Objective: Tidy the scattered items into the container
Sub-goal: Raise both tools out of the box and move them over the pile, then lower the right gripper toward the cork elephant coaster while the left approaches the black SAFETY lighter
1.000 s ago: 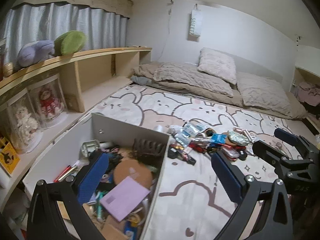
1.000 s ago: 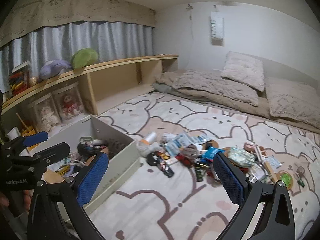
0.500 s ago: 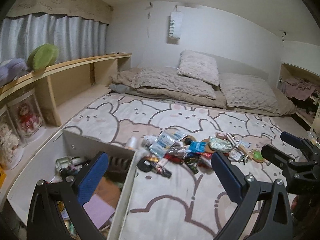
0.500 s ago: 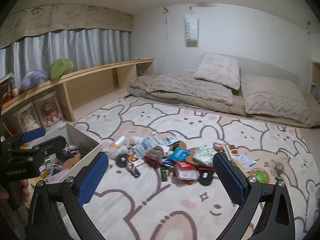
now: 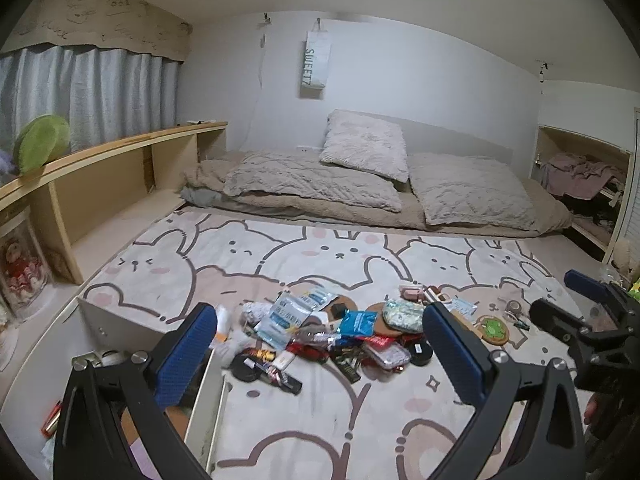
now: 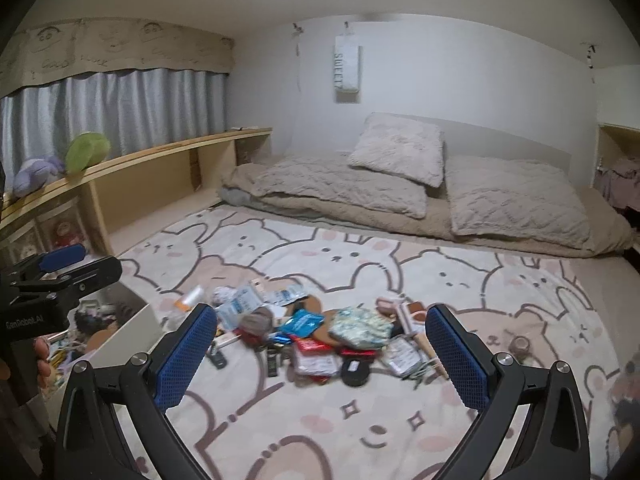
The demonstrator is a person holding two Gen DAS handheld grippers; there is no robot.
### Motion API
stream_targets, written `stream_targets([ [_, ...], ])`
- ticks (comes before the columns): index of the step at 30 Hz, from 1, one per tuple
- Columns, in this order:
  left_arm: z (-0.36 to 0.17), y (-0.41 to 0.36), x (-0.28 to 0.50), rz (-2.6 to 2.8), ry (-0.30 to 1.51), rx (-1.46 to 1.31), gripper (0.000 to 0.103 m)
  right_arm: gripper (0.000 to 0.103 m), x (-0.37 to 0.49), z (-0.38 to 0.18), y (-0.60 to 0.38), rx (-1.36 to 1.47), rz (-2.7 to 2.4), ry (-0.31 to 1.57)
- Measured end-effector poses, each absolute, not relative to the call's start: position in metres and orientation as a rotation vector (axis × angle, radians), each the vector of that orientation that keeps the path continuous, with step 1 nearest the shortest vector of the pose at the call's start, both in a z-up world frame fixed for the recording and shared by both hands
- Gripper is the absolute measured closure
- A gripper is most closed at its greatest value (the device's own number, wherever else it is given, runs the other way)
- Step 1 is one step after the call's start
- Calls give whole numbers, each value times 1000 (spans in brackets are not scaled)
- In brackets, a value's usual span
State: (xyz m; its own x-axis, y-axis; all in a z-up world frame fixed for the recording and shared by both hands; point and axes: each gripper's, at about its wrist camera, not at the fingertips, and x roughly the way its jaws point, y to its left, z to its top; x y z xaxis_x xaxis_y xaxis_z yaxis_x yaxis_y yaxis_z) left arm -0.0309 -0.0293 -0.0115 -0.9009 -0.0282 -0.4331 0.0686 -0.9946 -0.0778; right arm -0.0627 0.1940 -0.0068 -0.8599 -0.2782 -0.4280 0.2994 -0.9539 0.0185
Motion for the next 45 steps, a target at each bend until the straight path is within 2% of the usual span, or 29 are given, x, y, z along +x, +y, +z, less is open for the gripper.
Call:
stream_targets([
  [8,-8,-26,-61,-3045,218,678,0,0,-84,-11,220,609,-2863,111],
  [13,-9,-16,-77,-3071,199,666,0,0,-97,-19,236,615,-2883,28],
  [20,-24,-11,-92,-3077,156,645,0,0,-106,-28,246,585,-2929,42],
  [29,-40,-20,-103,-3059,175,665,0,0,-115,-42,262,607,-2936,-37],
  [45,-90,-27,-123,-2972,160,795,0,0,-131,-89,312,824,-3040,-33],
])
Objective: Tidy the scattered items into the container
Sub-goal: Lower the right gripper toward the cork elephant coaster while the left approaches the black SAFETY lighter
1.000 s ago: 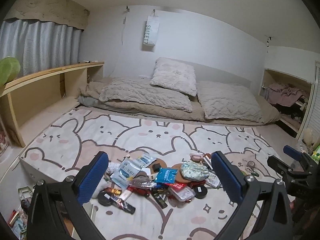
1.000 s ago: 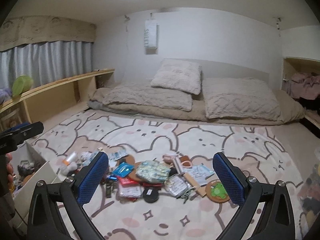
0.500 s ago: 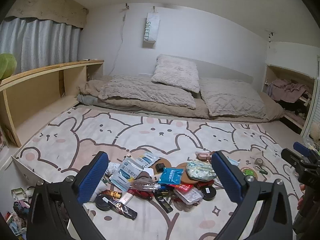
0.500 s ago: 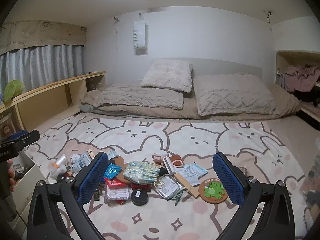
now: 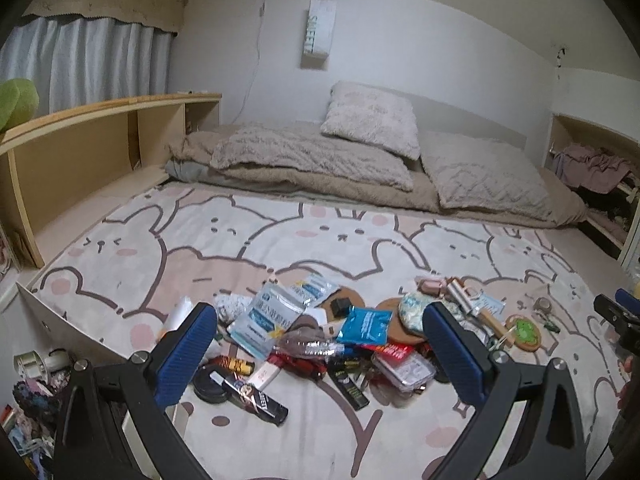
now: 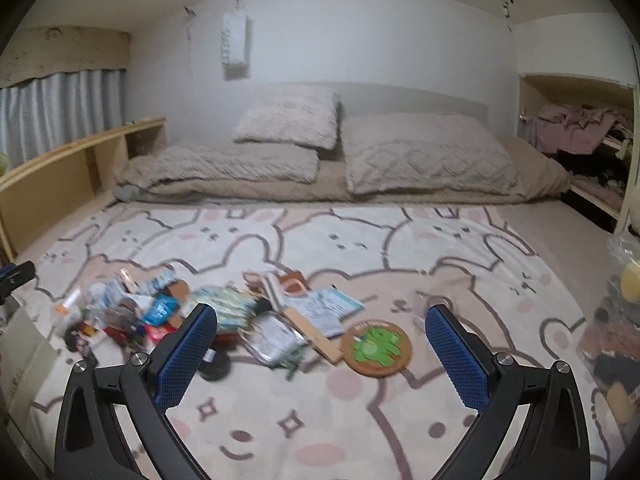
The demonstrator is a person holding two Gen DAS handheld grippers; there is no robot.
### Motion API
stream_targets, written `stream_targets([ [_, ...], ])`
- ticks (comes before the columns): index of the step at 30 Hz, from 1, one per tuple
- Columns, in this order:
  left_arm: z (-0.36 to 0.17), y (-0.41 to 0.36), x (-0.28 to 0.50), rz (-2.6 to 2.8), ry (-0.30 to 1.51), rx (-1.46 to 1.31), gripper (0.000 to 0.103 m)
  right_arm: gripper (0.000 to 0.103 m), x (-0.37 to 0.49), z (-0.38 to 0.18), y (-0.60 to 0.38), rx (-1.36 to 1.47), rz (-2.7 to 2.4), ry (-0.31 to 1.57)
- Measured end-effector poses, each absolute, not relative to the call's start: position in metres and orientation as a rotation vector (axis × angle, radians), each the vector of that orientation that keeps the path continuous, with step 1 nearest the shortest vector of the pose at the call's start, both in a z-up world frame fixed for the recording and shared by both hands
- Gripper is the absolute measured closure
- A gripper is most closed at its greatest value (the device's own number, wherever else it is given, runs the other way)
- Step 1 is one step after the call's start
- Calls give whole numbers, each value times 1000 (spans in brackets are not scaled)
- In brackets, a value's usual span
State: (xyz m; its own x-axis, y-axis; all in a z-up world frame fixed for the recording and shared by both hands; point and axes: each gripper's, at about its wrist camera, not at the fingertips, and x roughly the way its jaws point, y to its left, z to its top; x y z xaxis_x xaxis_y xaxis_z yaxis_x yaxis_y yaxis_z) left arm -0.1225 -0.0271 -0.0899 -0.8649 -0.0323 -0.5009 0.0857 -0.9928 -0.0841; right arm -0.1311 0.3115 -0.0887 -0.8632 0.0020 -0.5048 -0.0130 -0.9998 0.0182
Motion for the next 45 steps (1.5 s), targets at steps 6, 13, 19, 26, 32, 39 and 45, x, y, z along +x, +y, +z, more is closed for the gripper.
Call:
stream_targets([
  [6,-114,-23,-128,-2903,117,862,0,0,-139,-116,335,-915,2935,52],
  [13,-141,-23,-131,-2832,105,955,0,0,-149,-150,366,-1021,2822,104],
  [19,-155,-25,-132,-2807,126,1025,0,0,-150,-172,392,-1076,2750,149],
  [26,-173,-22,-136,-2775,104,1098,0,0,-156,-201,409,-1183,2660,172],
  [32,-195,-26,-144,-2715,135,1184,0,0,-157,-218,424,-1229,2599,209],
  [39,-218,-31,-154,-2631,222,1259,0,0,-160,-241,443,-1294,2542,324],
  [45,-236,-39,-165,-2569,308,1303,0,0,-160,-244,442,-1300,2531,307],
])
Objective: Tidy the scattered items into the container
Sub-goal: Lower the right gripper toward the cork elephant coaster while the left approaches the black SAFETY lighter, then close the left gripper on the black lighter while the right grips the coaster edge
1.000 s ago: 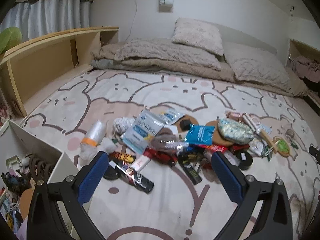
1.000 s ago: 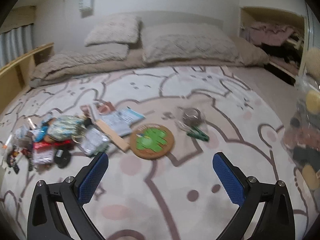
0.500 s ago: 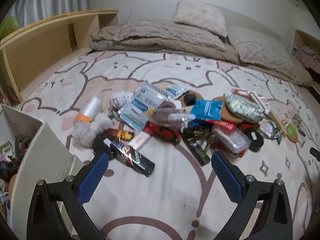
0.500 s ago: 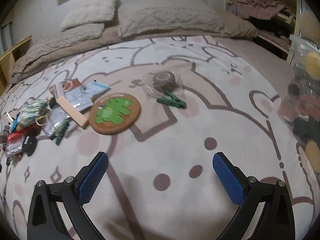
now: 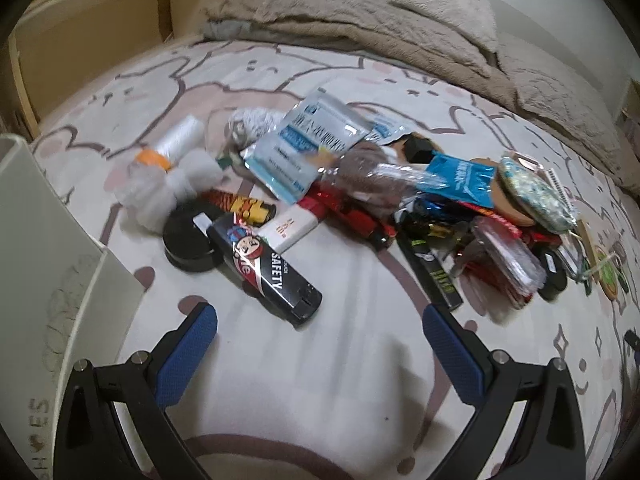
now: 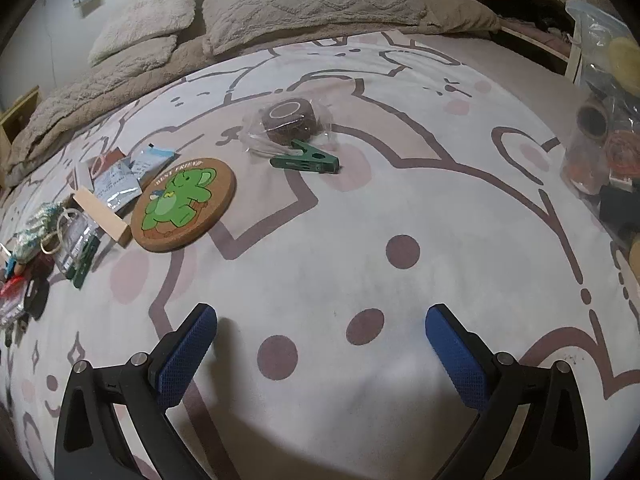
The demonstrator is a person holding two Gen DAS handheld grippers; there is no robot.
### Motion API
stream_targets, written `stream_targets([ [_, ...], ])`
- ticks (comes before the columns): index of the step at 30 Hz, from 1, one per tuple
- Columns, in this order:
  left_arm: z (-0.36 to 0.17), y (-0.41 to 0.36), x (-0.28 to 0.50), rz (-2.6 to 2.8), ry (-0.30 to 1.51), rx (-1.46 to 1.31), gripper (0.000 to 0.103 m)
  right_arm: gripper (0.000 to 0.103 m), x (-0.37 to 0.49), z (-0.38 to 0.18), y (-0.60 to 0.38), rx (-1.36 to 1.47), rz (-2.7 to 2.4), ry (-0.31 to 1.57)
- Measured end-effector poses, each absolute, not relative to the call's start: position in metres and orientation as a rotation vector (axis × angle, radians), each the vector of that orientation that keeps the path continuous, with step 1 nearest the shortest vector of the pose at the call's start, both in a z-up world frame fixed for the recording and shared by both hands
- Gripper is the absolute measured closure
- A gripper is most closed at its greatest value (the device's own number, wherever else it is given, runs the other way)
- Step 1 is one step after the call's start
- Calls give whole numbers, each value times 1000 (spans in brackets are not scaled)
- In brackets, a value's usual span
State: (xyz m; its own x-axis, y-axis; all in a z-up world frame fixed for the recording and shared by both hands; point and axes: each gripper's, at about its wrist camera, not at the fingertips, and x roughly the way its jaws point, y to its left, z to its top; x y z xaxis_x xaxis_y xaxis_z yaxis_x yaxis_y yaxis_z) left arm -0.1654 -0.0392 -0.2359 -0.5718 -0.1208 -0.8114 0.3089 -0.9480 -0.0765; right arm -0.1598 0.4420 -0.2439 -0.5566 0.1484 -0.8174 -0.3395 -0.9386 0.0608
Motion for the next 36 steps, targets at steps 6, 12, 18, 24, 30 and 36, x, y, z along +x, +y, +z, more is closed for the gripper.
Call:
stream_targets([
  [6,-247,-48,-180,-2510,325,1308,0,0,-162,-248,435,-1318,2501,221],
  [12,-254,-55,-185,-2501,350,1308,0,0,-162,-249,435,-1317,2493,206],
  [18,-261,-55,-189,-2482,337,1338,0,0,-166,-251,434,-1336,2478,201],
  [24,-263,-54,-188,-2477,322,1323,0,0,-172,-251,426,-1330,2466,133],
  [30,-258,-63,-182,-2523,459,1222,0,0,-187,-249,397,-1348,2583,-27],
  [36,-258,-66,-179,-2557,514,1184,1,0,-206,-250,391,-1395,2650,-14],
])
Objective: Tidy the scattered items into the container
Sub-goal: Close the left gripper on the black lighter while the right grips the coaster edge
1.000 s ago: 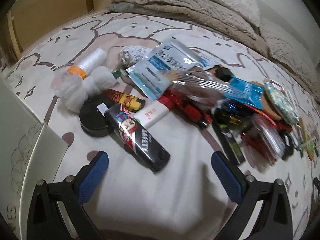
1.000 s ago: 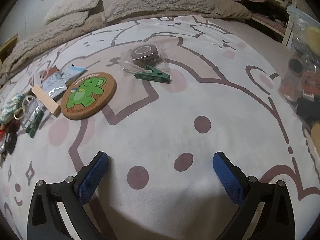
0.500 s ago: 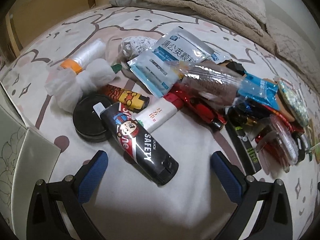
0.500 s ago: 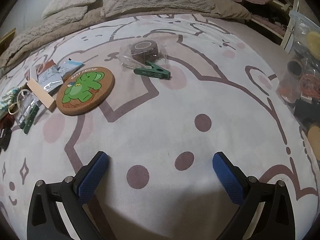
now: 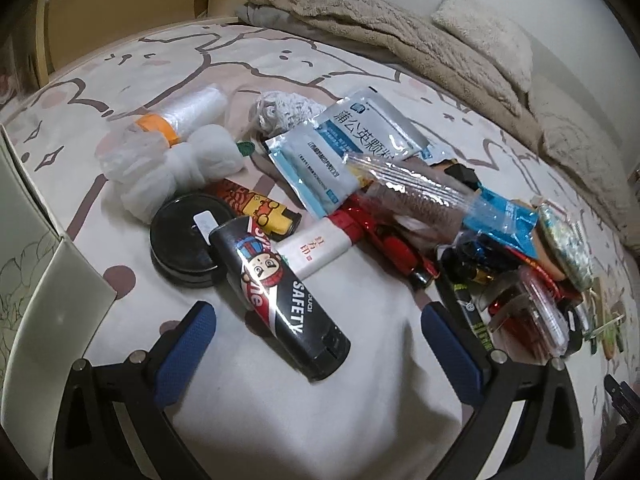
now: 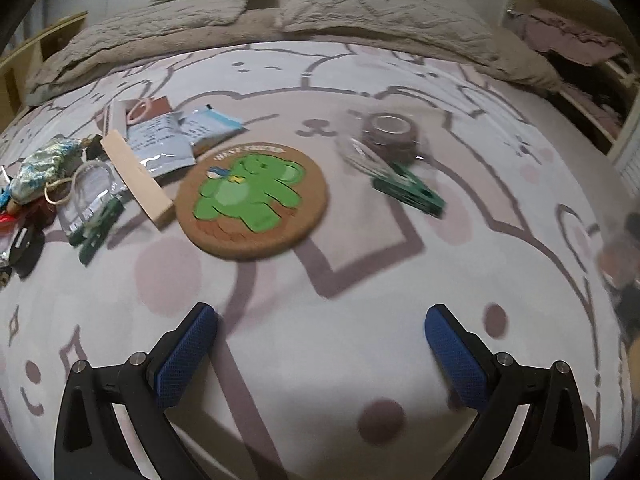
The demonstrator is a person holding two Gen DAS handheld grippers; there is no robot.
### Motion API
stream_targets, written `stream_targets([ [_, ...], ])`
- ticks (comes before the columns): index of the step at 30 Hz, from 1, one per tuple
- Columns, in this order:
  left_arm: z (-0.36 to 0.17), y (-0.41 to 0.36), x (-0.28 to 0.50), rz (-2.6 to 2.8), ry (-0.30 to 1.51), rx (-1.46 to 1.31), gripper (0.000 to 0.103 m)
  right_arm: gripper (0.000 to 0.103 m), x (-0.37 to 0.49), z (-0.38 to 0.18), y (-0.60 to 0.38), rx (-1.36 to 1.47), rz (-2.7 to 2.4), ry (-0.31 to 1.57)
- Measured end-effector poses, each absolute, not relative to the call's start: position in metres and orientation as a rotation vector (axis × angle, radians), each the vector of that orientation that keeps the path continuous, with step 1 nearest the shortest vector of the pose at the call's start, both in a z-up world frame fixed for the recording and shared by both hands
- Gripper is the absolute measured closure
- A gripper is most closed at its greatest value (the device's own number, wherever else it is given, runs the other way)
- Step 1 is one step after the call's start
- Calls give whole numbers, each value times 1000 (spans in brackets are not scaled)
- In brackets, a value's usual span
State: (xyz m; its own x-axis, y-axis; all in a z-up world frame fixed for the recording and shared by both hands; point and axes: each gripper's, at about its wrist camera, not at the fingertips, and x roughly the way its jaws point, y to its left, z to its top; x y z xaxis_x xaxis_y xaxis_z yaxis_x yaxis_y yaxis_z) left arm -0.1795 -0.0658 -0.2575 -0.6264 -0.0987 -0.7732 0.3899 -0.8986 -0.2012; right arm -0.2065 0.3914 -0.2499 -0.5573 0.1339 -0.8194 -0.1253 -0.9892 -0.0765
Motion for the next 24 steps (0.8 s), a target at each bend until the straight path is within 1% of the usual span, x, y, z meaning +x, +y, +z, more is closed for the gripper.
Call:
stream_targets([
  [4,-258,-62,-181,-2563,485,1185,1,0,-219,-250,388,-1411,2681,1],
  [8,-260,-59,-183,-2565,451,1193,1,0,-235,-251,378,-1441,2695,-43],
  [15,-261,-57,-184,-2564,415,1194,1,0,-262,-253,376,-1456,2714,-7],
  [17,-261,-56,-184,-2558,399,1180,7,0,-267,-254,377,-1462,2718,17],
  [18,-261,-56,-183,-2552,388,1174,14,0,-267,-255,377,-1459,2721,22],
  [20,-261,-55,-184,-2549,379,1168,15,1,-265,-256,377,-1438,2739,36],
  [21,-261,-55,-183,-2549,377,1163,18,3,-263,-256,377,-1426,2752,41],
  [22,-261,-56,-183,-2548,376,1159,21,7,-261,-255,376,-1412,2767,38],
  [23,-261,-55,-183,-2548,378,1156,23,14,-259,-254,374,-1401,2780,25],
  [24,-260,-56,-183,-2547,383,1150,27,15,-257,-253,371,-1390,2788,5],
])
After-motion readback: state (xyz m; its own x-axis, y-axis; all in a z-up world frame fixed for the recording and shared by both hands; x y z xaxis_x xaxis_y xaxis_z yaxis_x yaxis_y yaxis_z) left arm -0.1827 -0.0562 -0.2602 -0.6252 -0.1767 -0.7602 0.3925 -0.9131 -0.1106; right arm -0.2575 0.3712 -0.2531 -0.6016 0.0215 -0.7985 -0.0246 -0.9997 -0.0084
